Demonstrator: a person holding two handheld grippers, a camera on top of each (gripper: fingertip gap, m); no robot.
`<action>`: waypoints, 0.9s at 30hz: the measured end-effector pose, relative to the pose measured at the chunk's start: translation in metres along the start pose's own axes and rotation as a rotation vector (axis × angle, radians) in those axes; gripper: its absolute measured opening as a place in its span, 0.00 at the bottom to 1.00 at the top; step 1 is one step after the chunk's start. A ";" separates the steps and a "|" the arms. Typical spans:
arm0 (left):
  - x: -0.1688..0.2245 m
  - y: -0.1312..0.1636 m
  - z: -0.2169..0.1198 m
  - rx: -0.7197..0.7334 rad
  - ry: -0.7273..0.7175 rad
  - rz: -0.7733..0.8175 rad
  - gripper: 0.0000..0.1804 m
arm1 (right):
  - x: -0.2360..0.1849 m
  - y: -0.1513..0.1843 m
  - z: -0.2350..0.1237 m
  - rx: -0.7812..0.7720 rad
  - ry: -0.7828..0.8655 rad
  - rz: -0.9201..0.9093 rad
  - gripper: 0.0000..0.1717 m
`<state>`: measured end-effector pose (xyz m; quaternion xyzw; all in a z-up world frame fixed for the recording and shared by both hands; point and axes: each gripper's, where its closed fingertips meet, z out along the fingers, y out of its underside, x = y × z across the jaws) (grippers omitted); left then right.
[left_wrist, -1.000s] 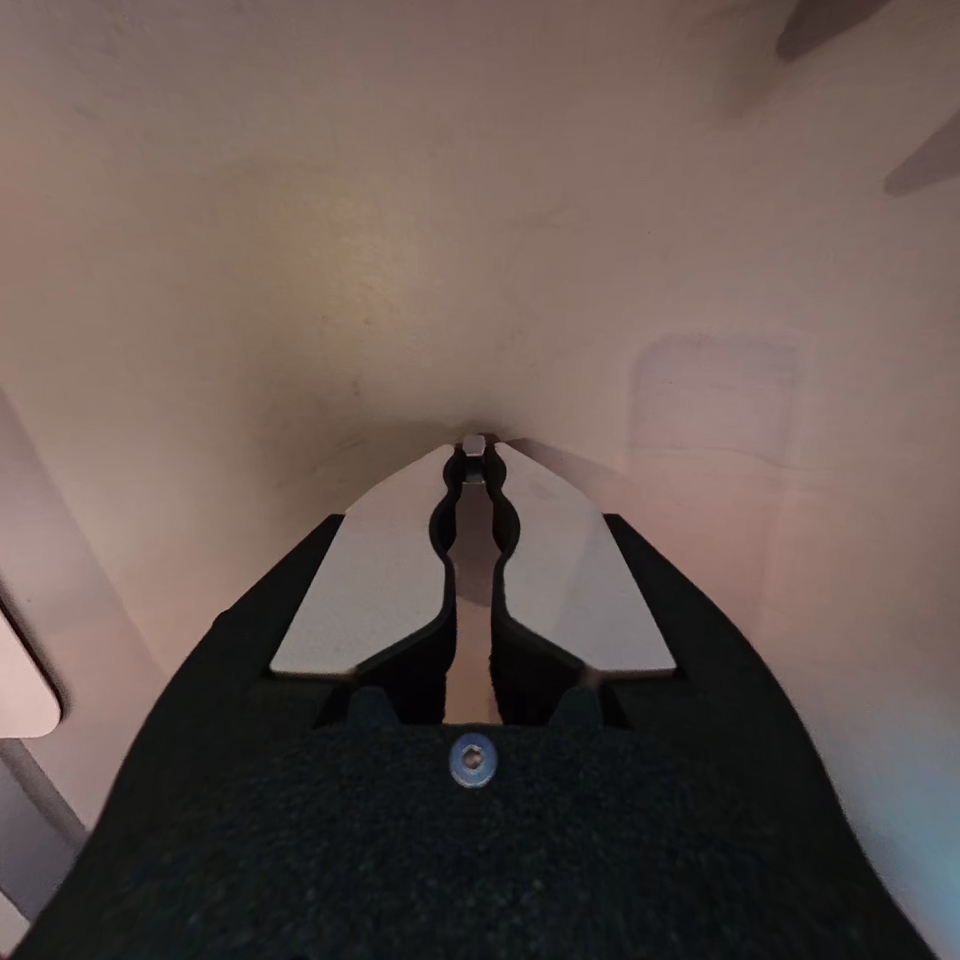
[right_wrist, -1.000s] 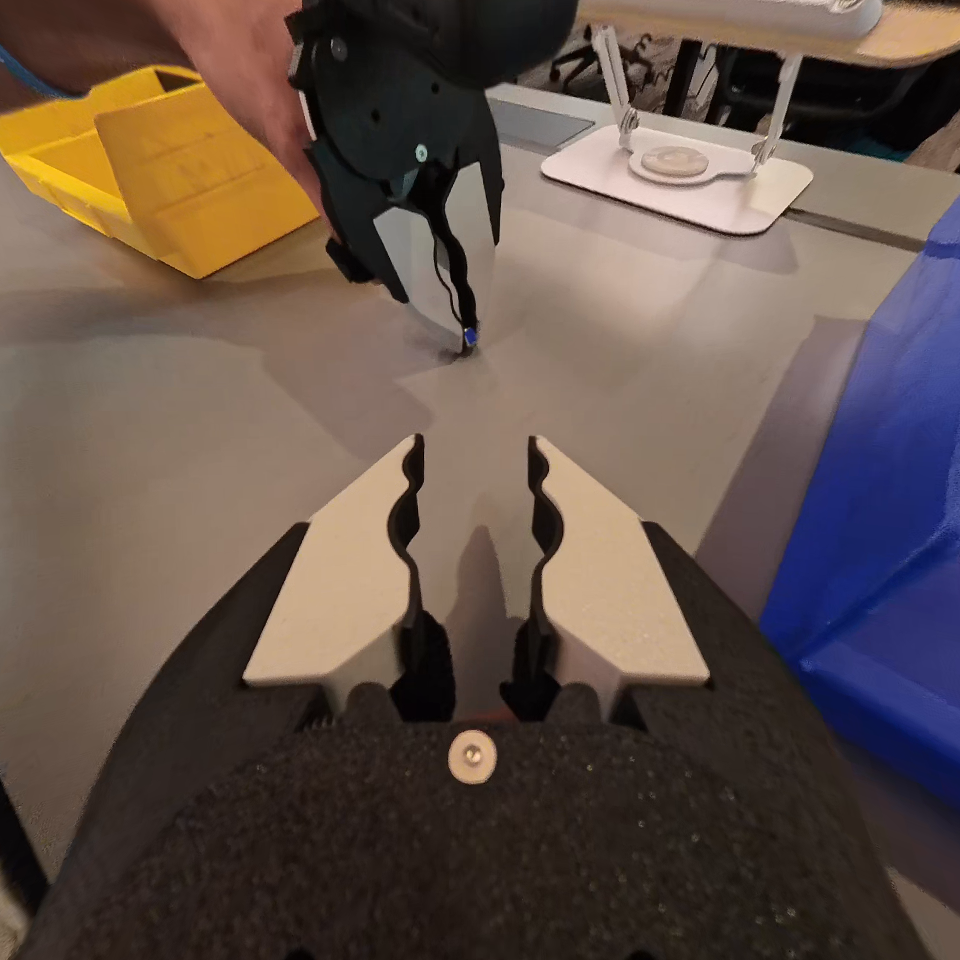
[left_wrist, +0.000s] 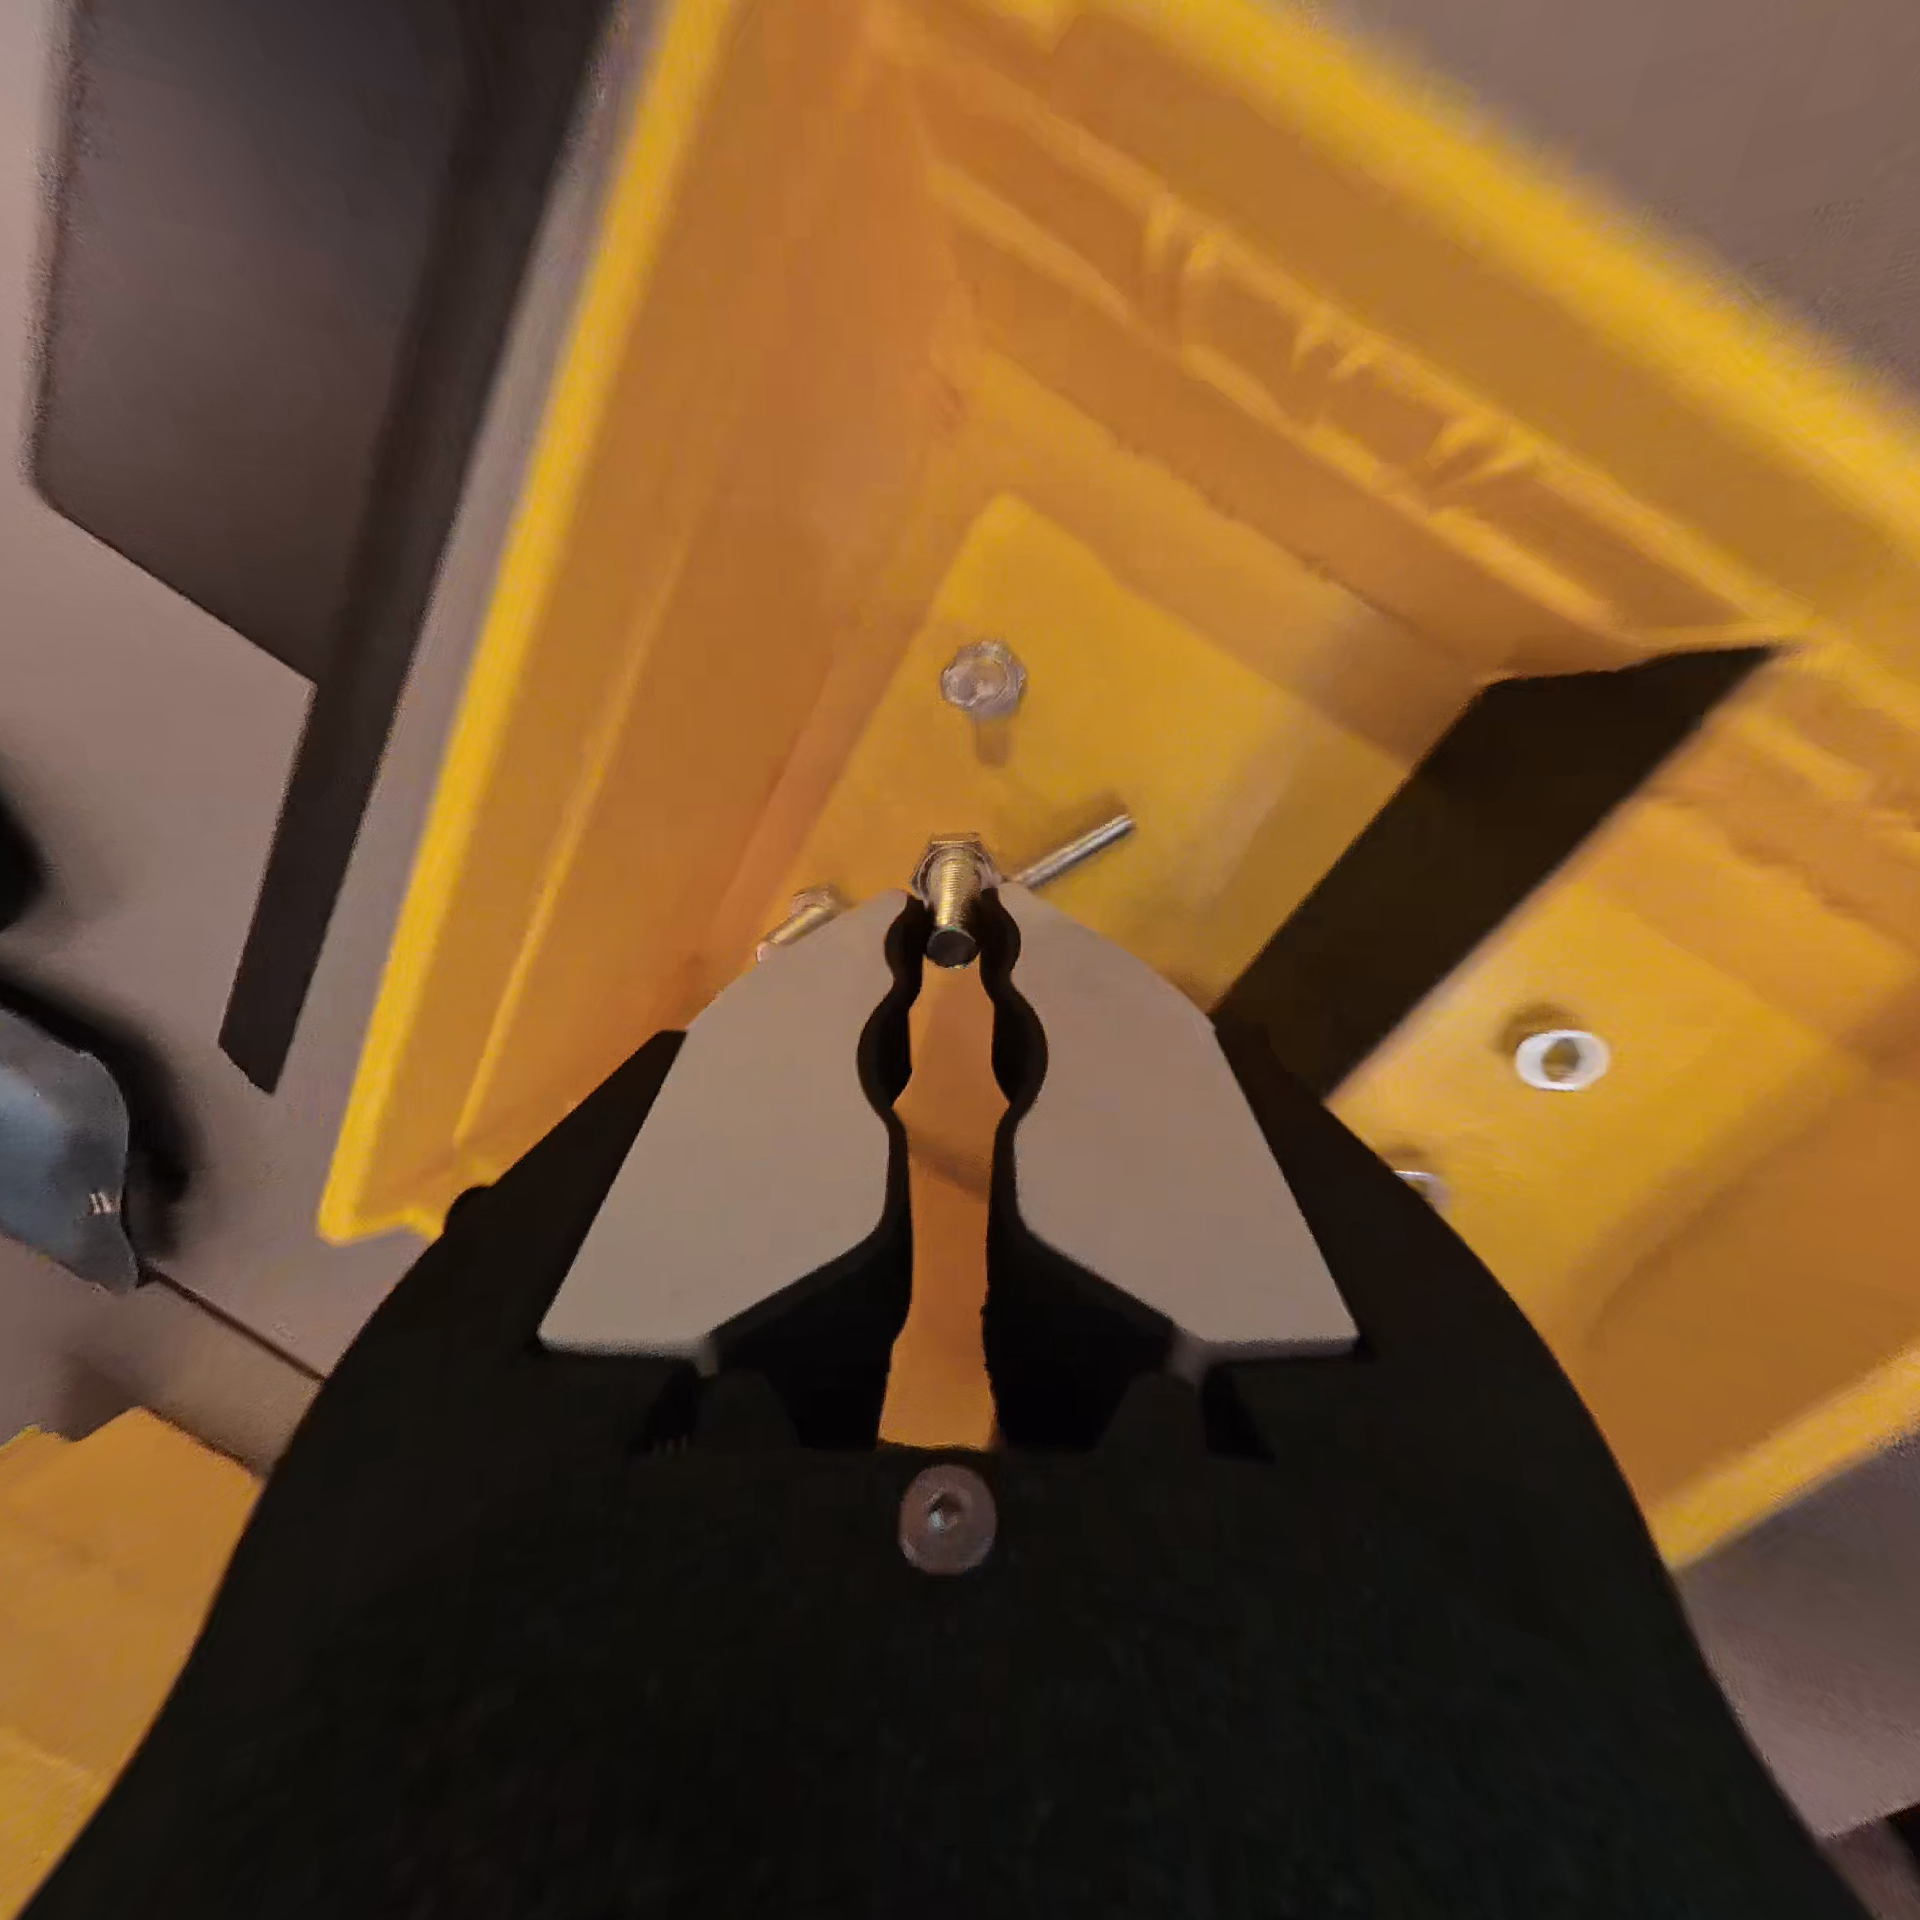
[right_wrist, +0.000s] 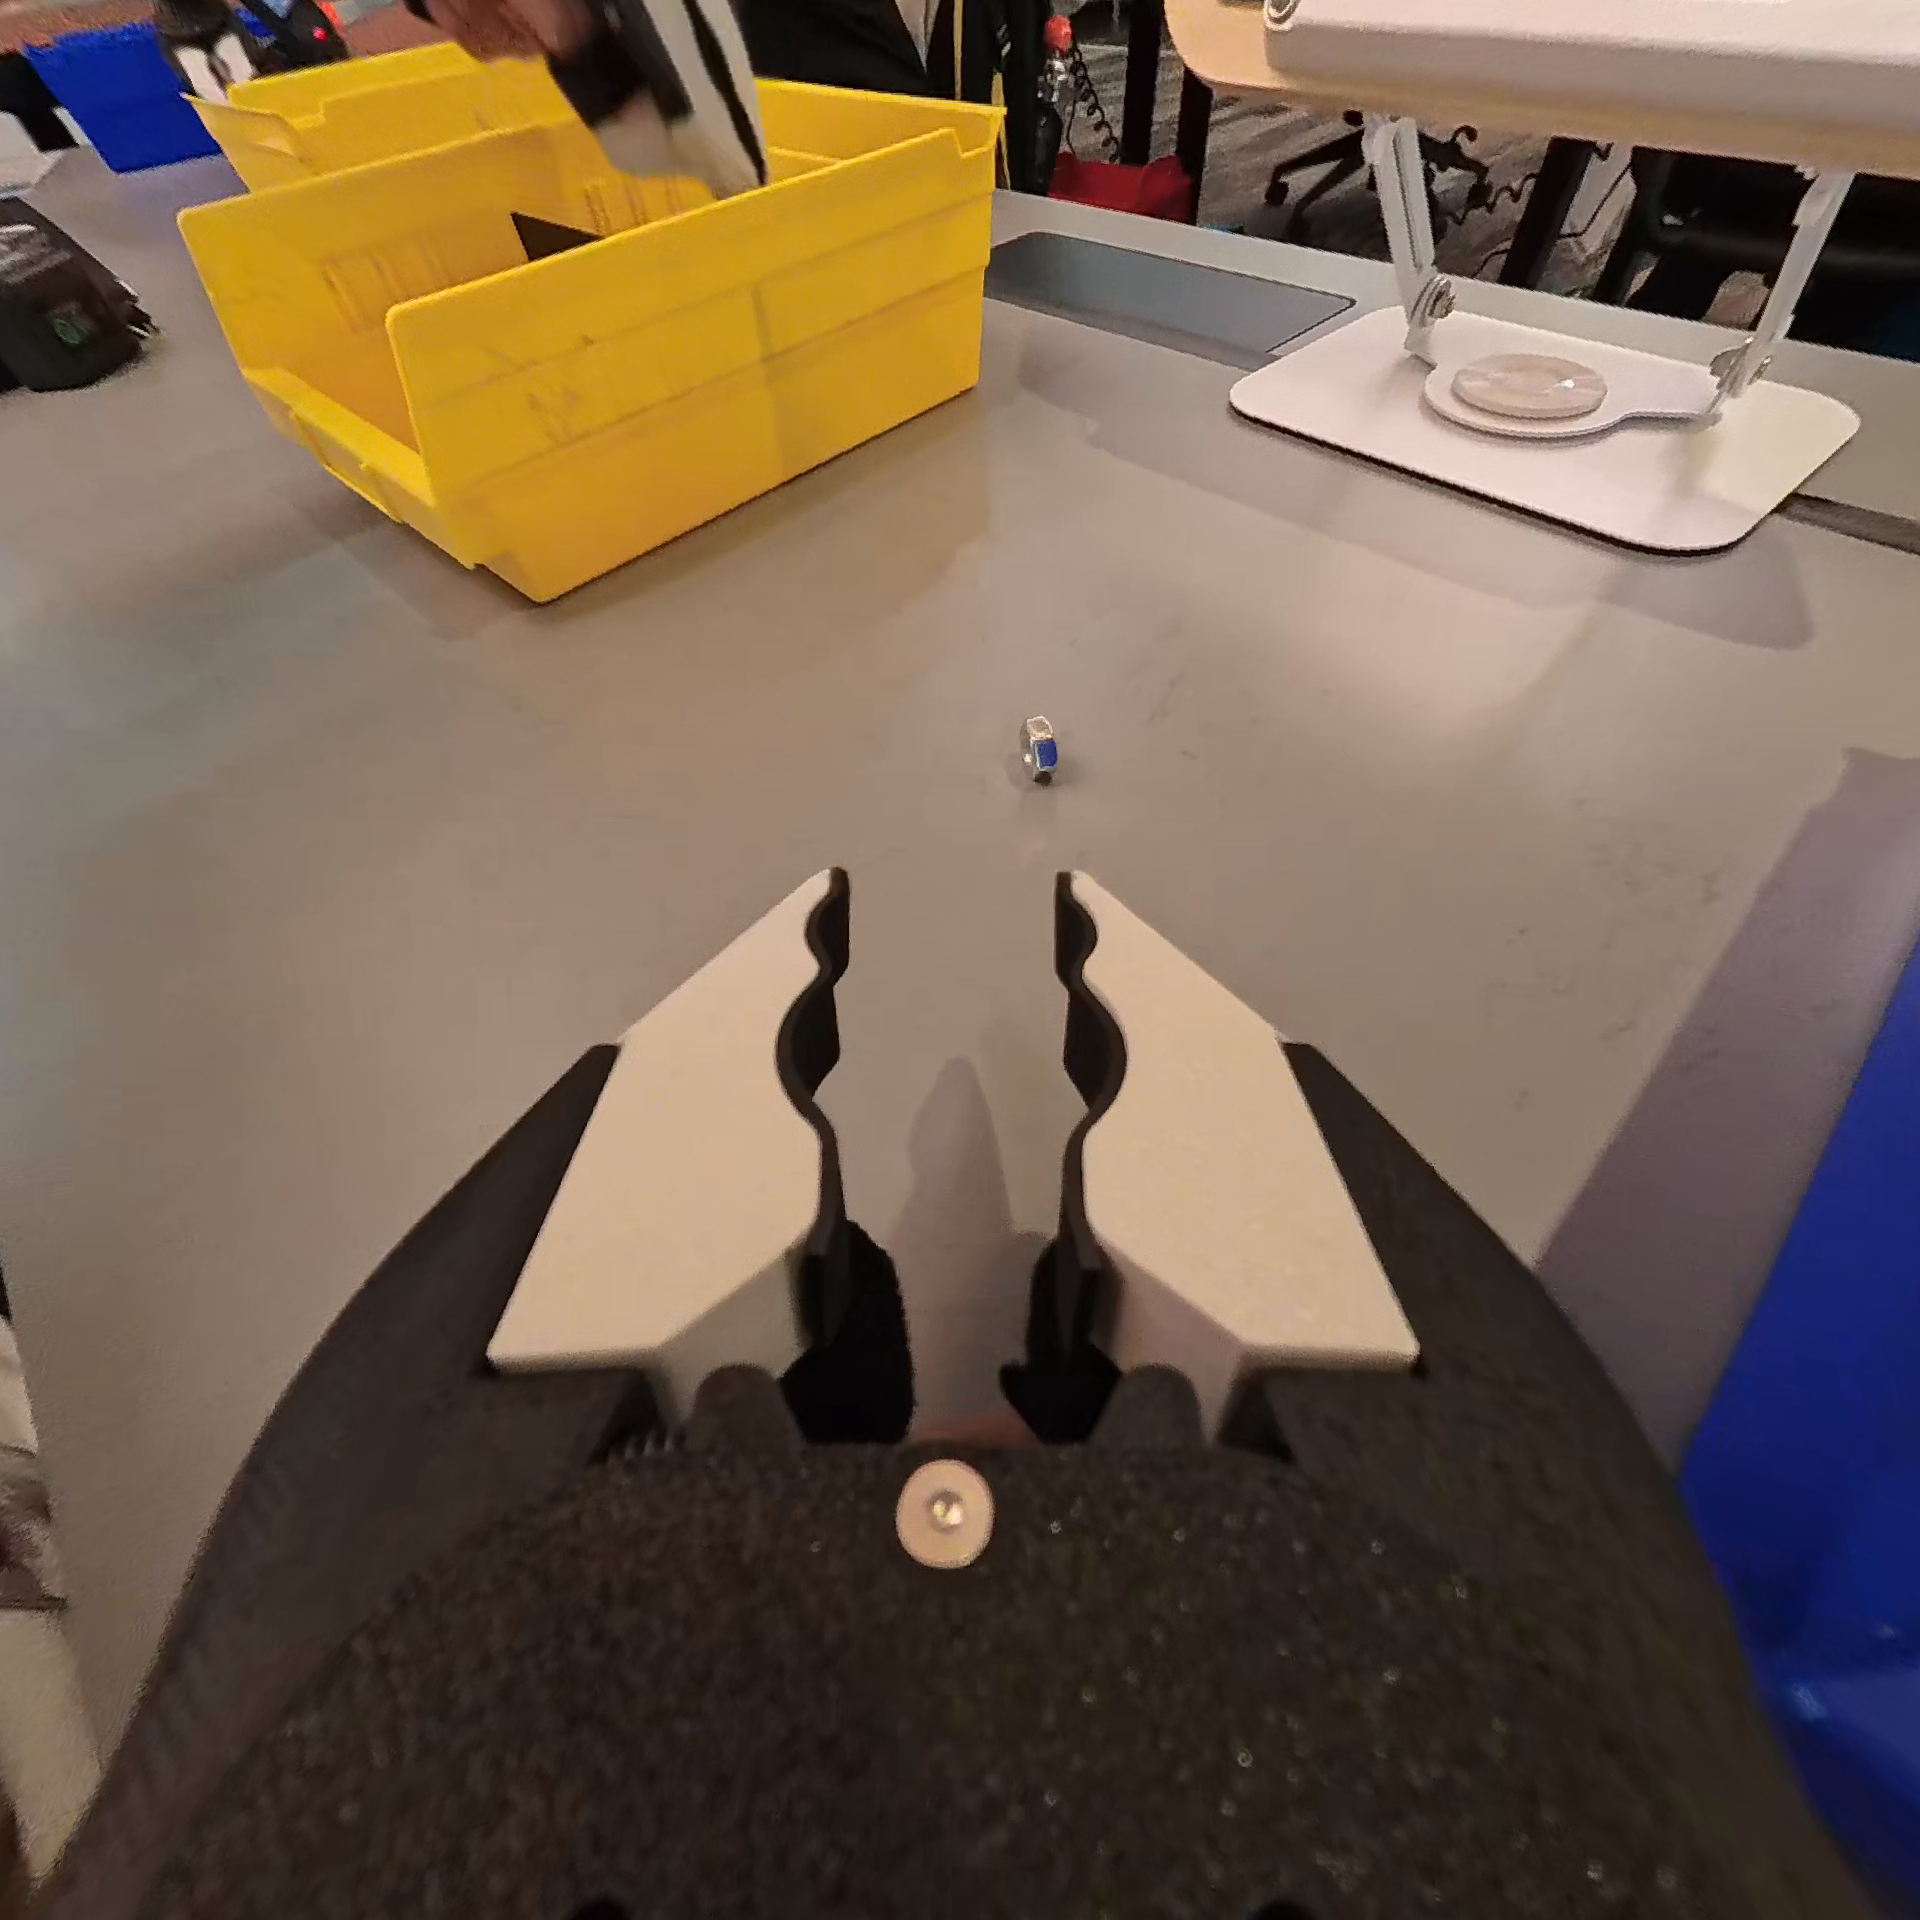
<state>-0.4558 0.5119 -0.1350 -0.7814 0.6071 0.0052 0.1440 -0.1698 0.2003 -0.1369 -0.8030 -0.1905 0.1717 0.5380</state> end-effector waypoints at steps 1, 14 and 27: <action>0.005 -0.008 -0.020 0.086 0.003 -0.027 0.05 | -0.001 0.000 0.000 0.002 -0.009 0.003 0.23; 0.316 -0.134 -0.176 1.187 0.670 0.019 0.05 | -0.077 -0.091 -0.029 0.302 -0.704 0.498 0.28; 0.385 -0.158 -0.151 1.210 0.750 0.081 0.05 | -0.077 -0.088 -0.057 0.304 -0.872 0.612 0.14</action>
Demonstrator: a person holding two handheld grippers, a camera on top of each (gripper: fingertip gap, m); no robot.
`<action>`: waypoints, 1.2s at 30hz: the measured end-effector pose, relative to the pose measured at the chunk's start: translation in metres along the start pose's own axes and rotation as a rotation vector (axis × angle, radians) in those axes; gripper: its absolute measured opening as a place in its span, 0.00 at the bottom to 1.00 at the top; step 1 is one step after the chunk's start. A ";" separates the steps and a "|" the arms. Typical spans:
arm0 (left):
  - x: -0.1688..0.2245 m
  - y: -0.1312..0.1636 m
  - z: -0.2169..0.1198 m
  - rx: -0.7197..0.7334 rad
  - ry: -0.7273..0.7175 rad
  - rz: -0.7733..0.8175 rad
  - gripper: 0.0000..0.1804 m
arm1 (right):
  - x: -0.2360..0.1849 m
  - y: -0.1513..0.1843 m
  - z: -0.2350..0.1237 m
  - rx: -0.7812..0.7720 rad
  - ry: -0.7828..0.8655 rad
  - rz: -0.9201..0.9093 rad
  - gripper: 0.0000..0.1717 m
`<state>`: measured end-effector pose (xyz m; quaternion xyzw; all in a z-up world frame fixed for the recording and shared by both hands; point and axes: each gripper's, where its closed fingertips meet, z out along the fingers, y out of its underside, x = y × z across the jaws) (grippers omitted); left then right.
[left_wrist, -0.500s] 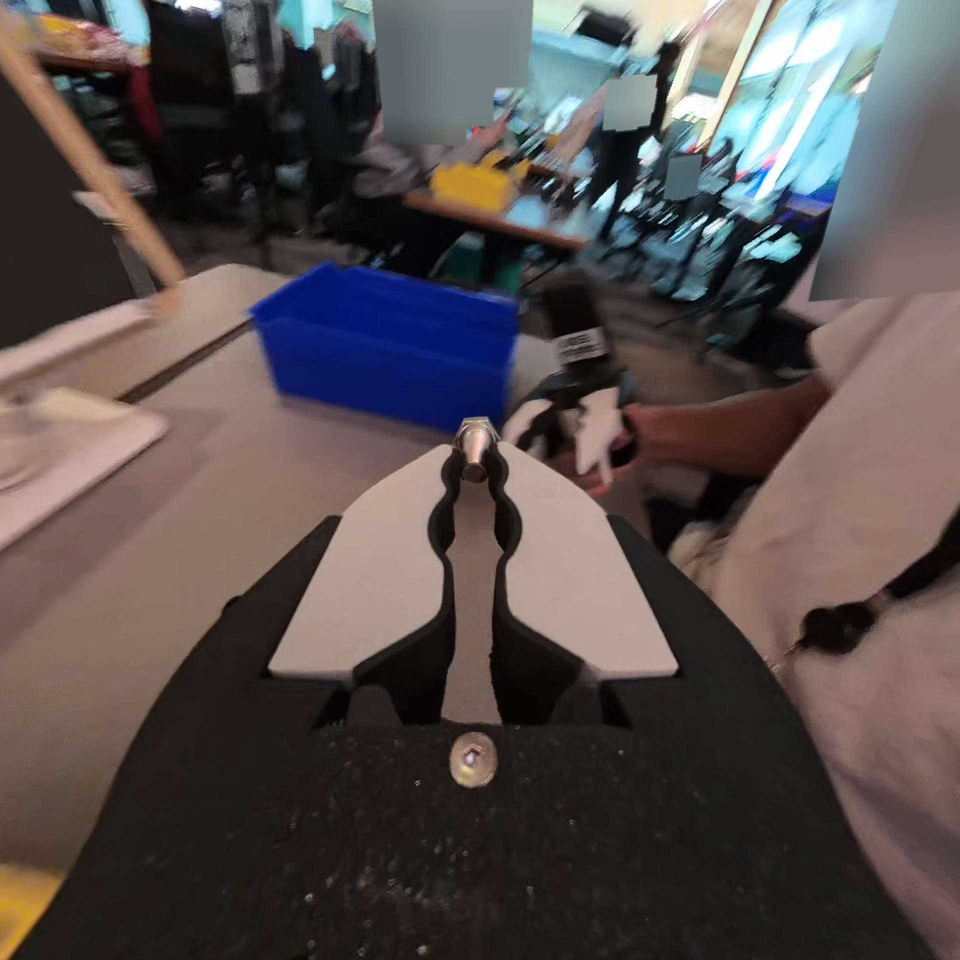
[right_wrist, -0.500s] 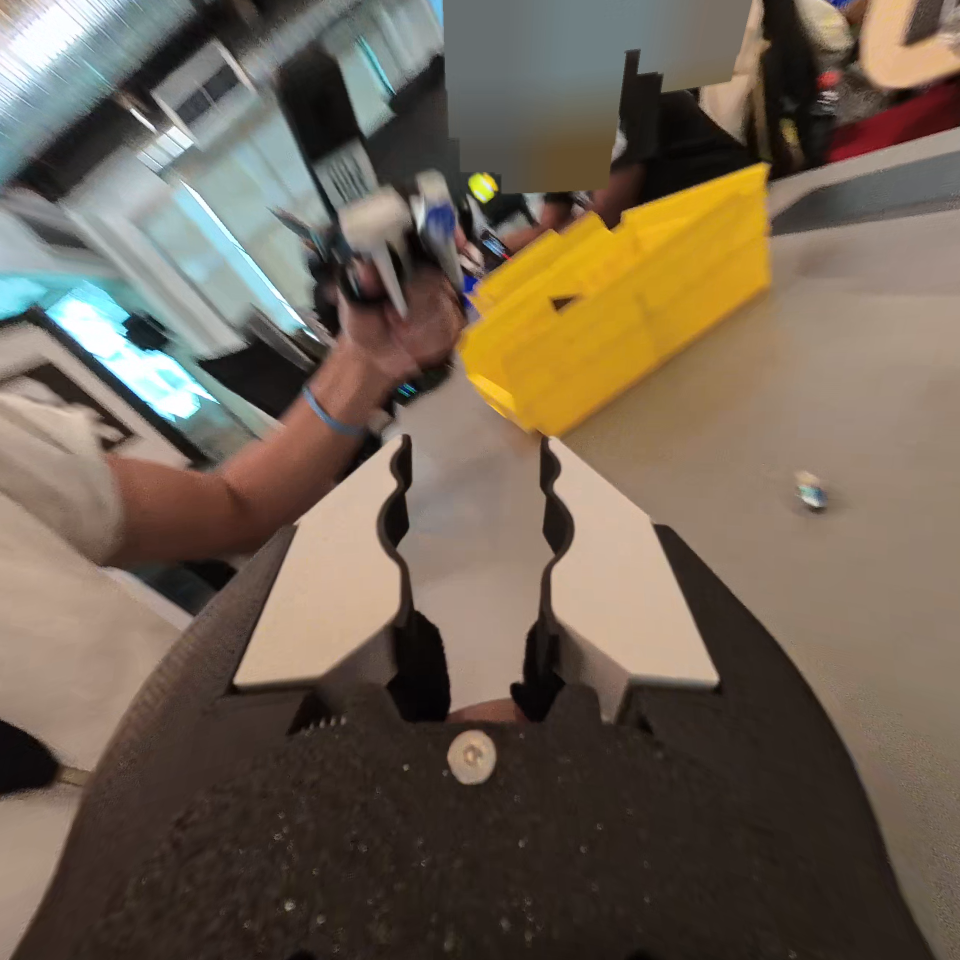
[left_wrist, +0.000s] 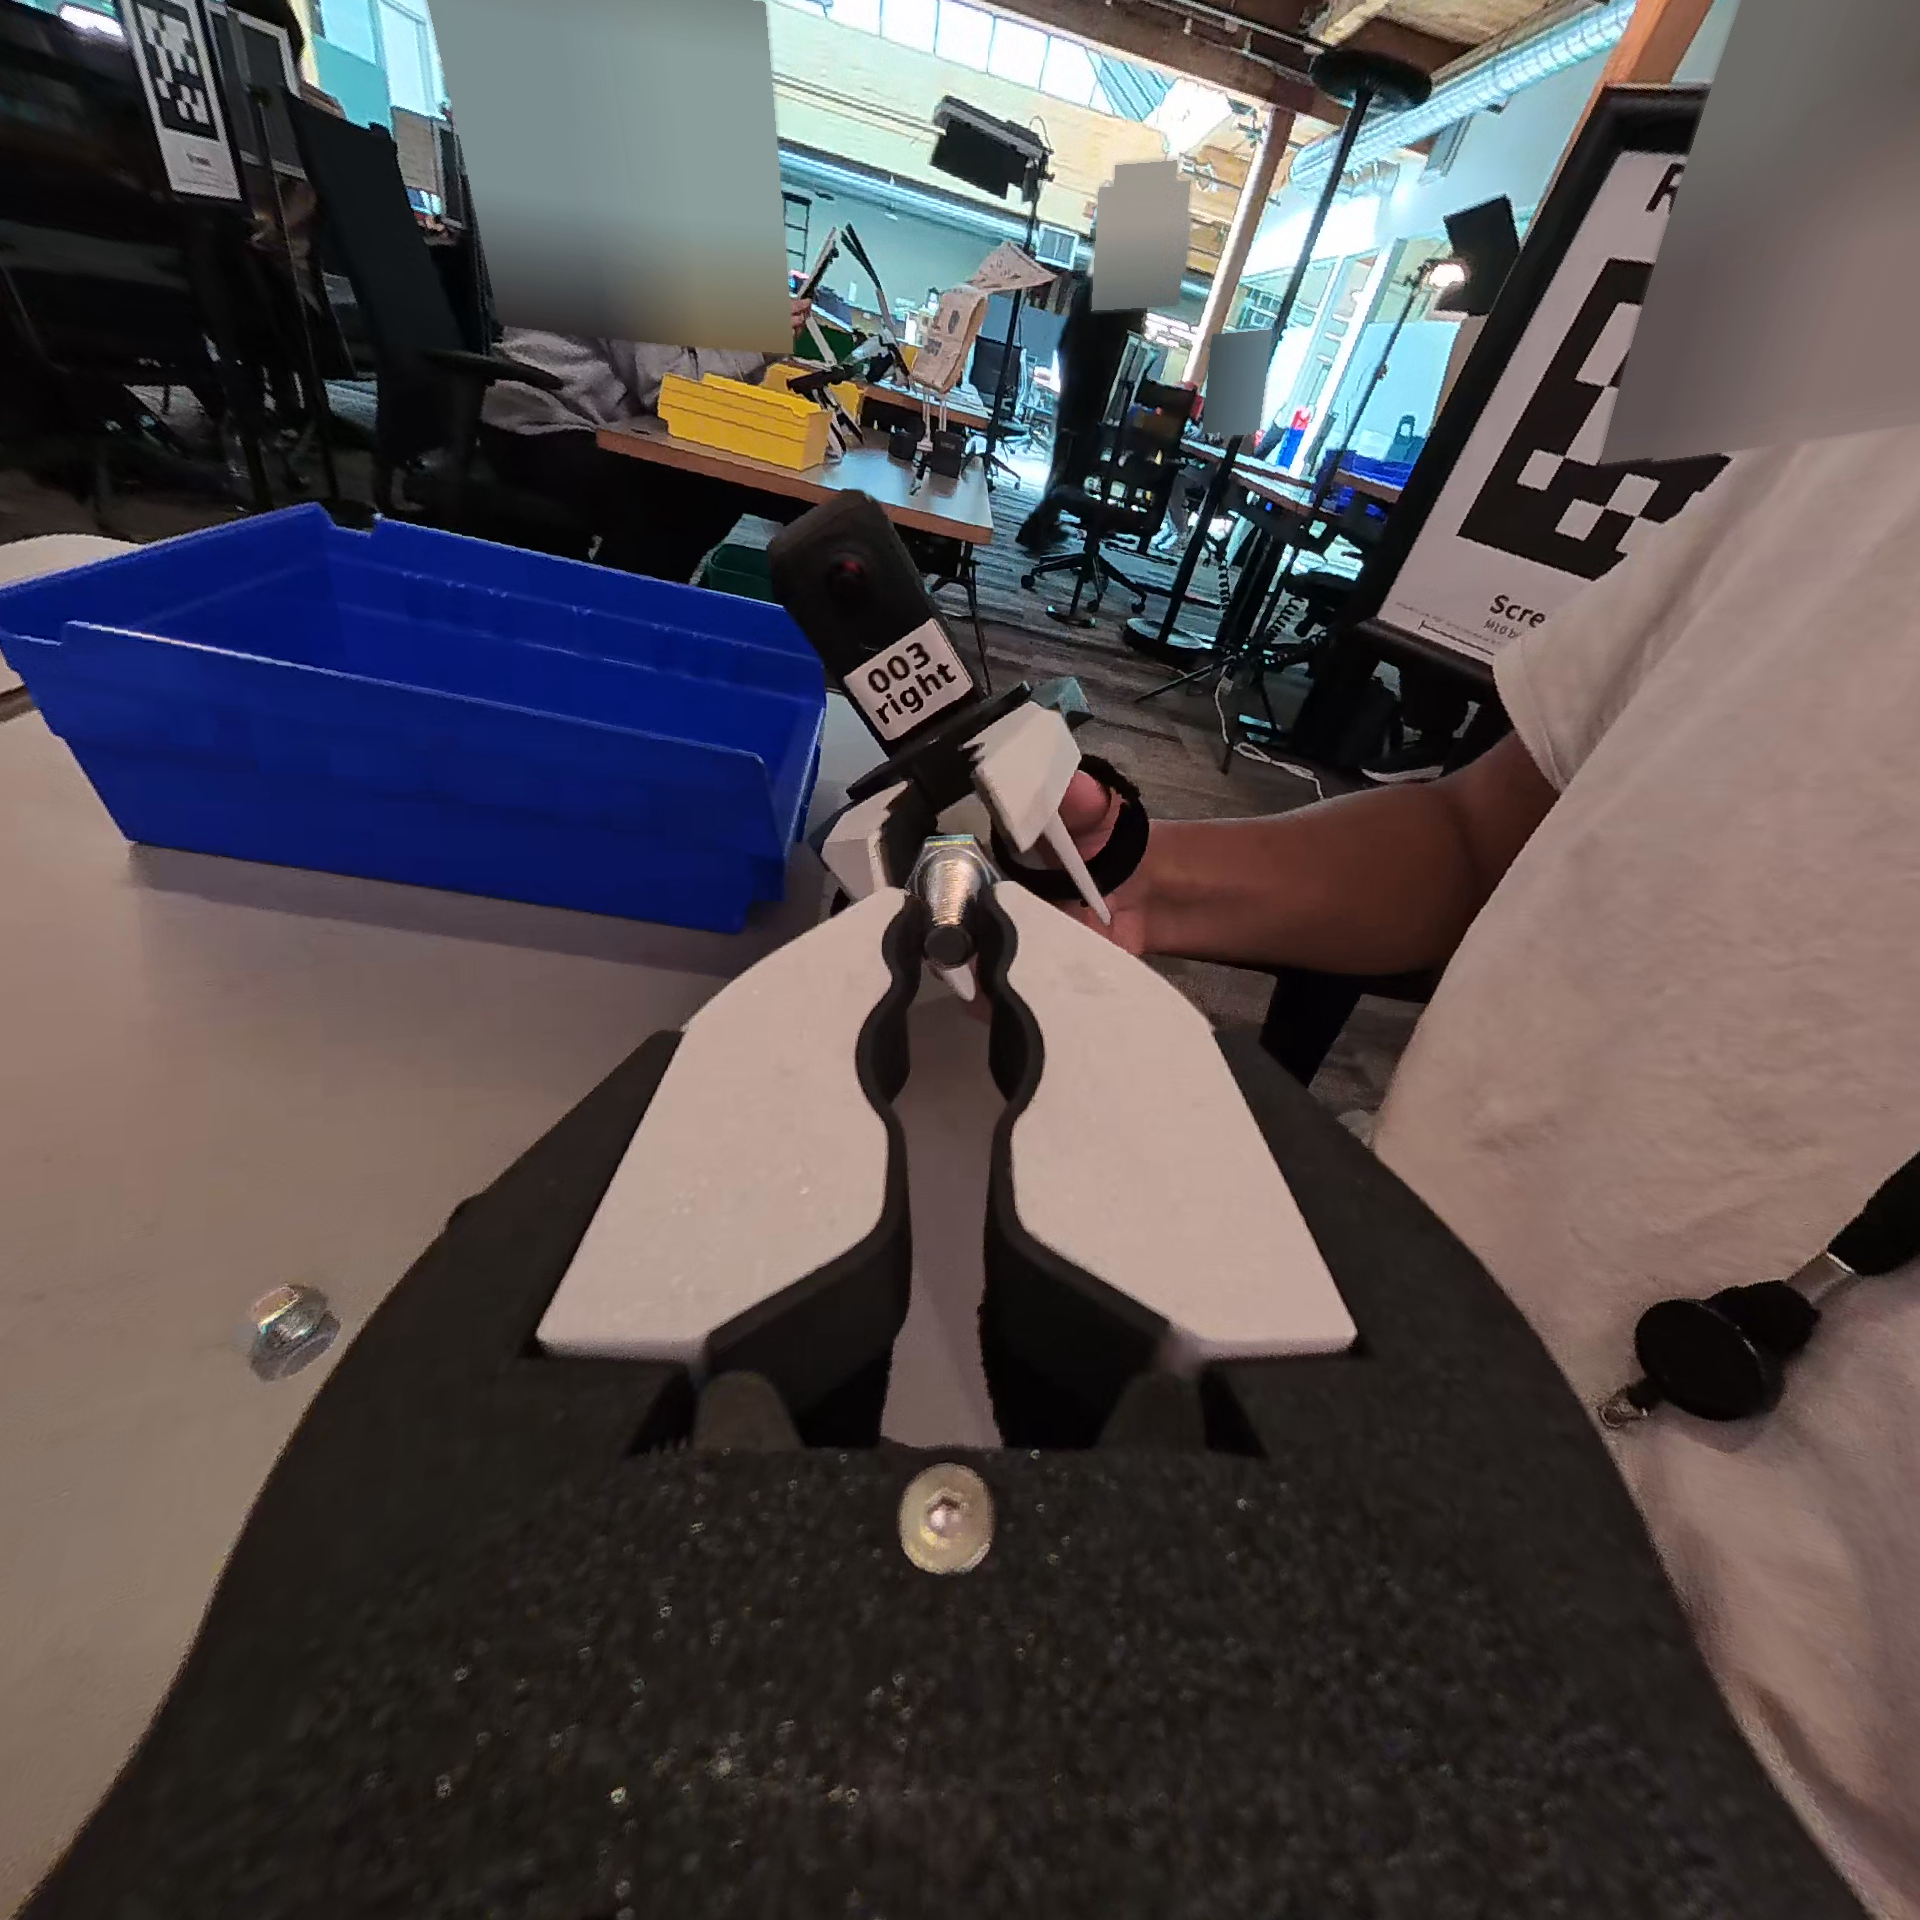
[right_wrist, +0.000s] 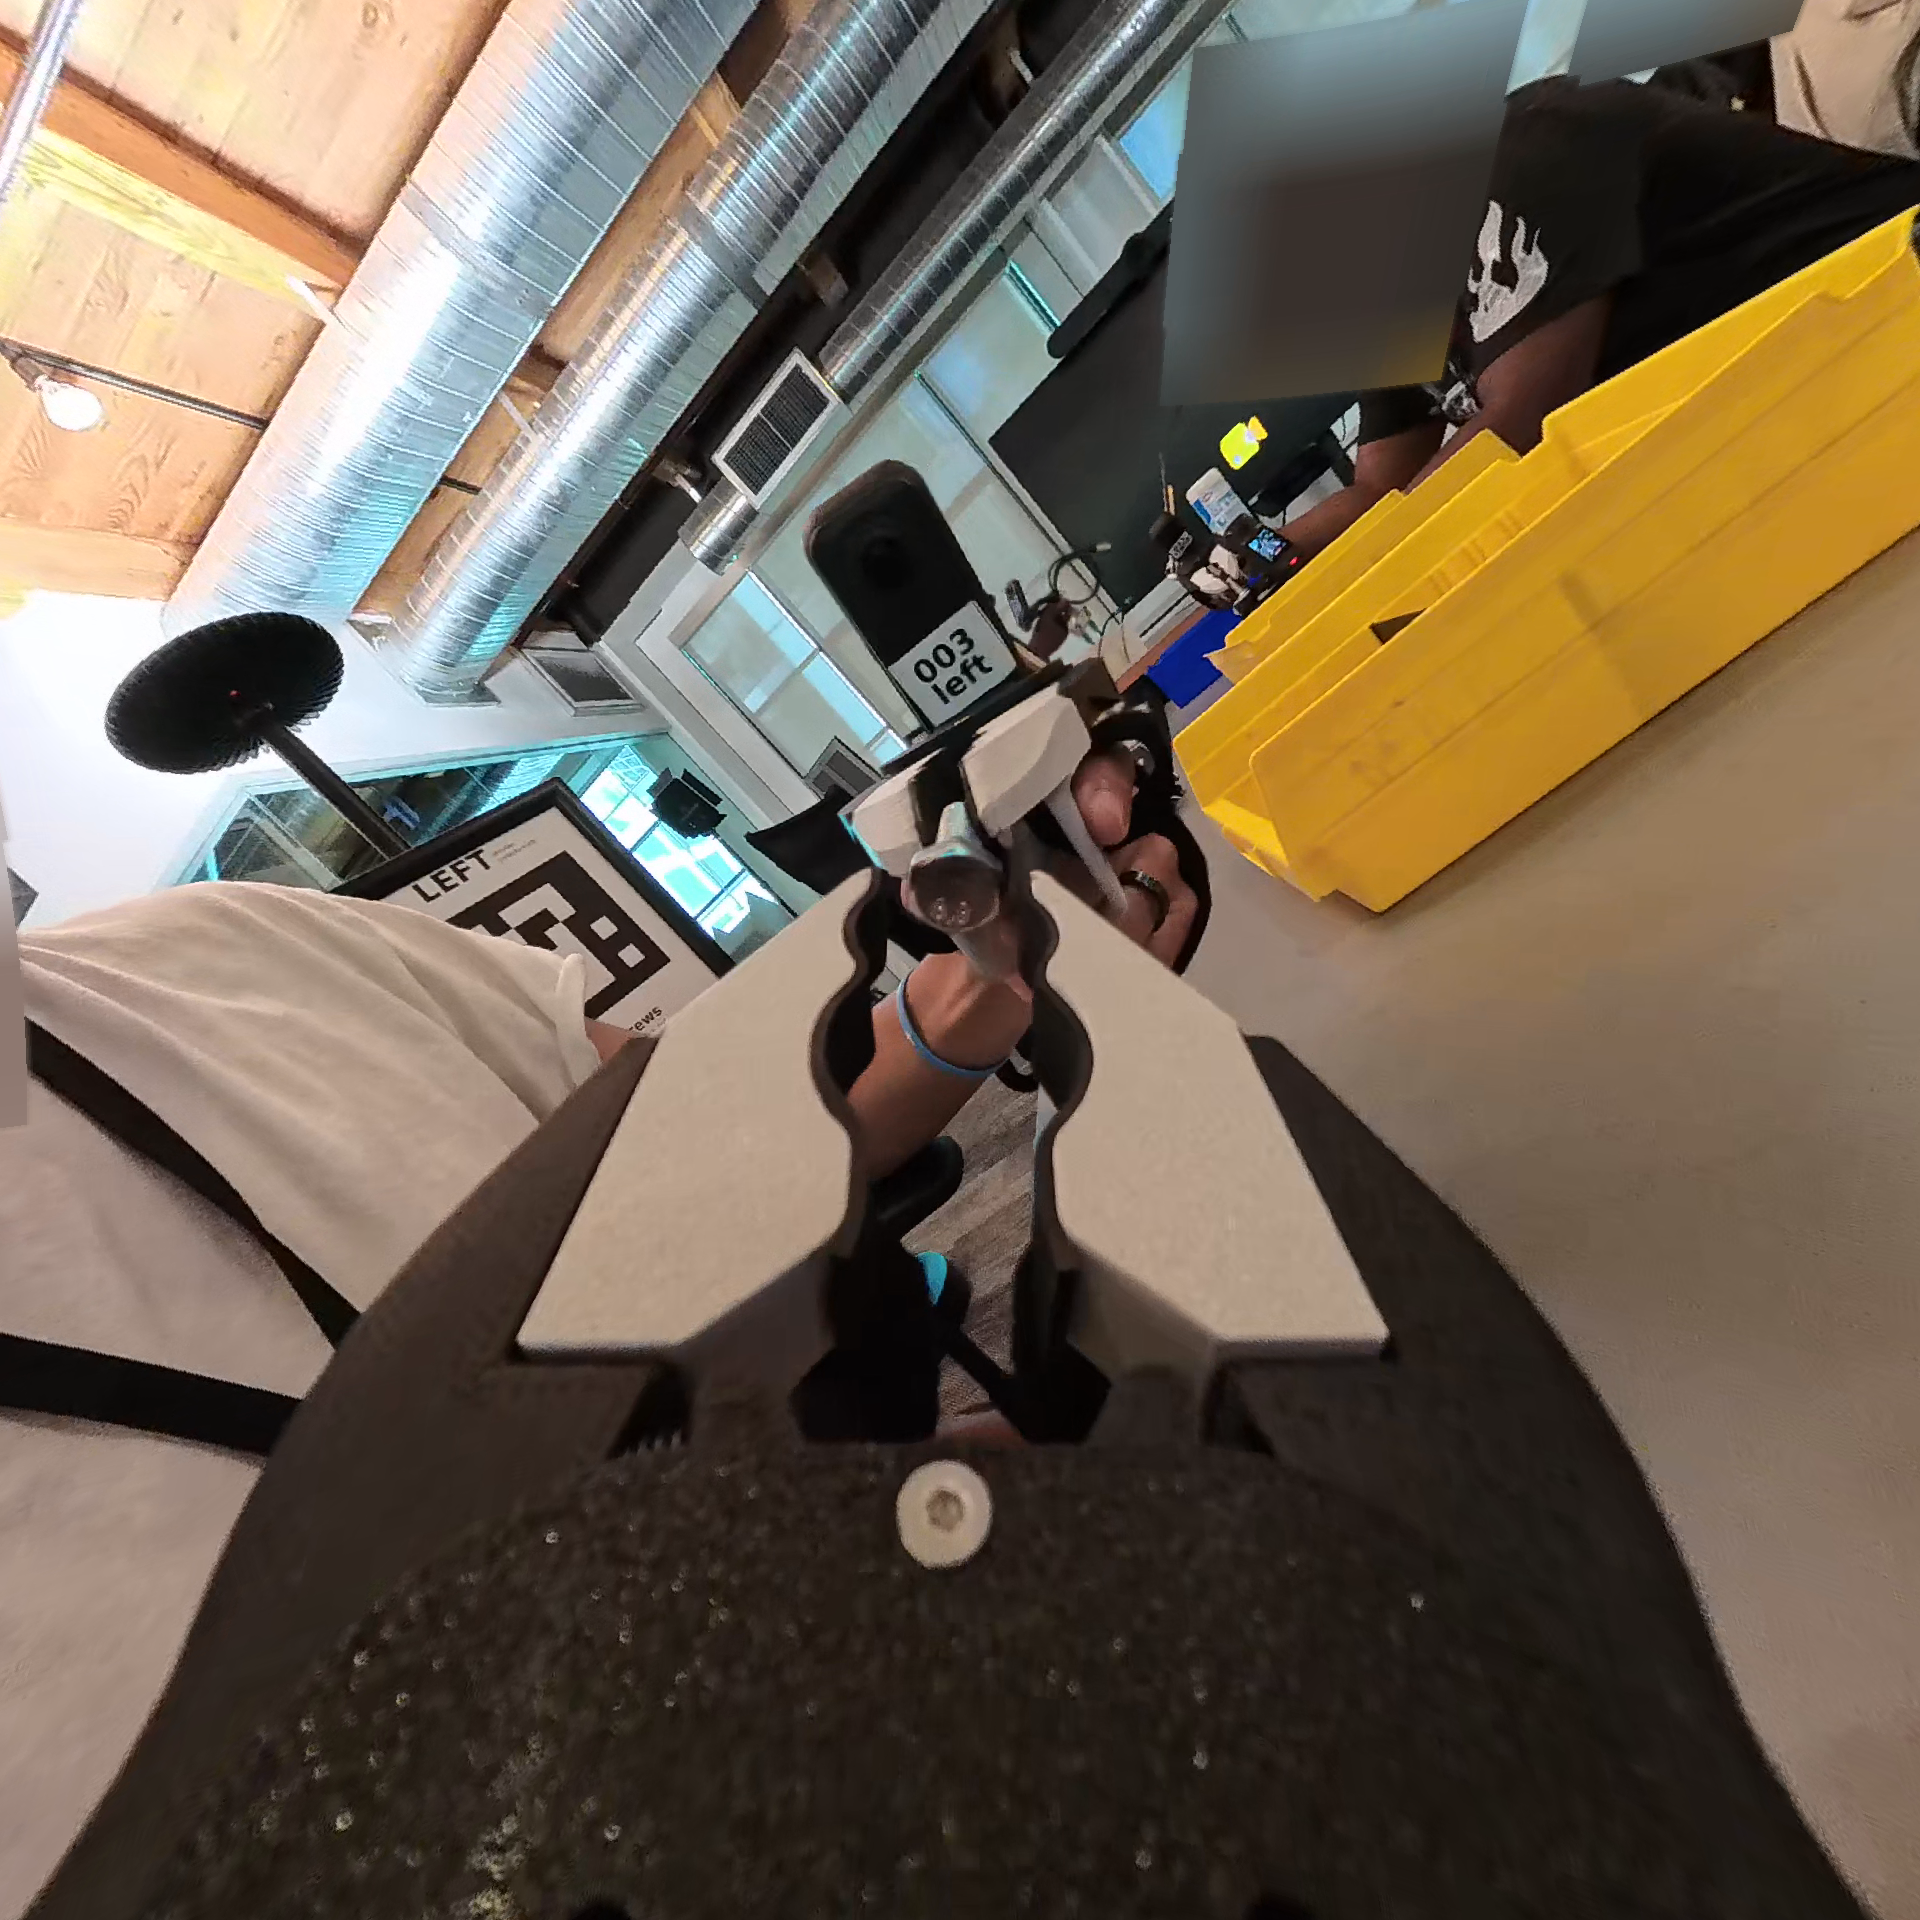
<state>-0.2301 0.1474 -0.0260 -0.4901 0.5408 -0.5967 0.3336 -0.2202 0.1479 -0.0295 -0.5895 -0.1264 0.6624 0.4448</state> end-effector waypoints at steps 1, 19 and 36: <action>0.000 0.001 0.001 -0.006 0.000 0.009 0.05 | -0.001 0.000 0.000 0.005 -0.007 0.006 0.13; -0.143 0.079 -0.017 -0.564 -0.734 -0.101 0.21 | 0.050 -0.045 -0.075 0.072 0.493 -0.315 0.10; -0.187 0.131 -0.002 -0.561 -0.999 -0.181 0.17 | 0.070 -0.029 -0.079 -0.025 0.590 -0.347 0.10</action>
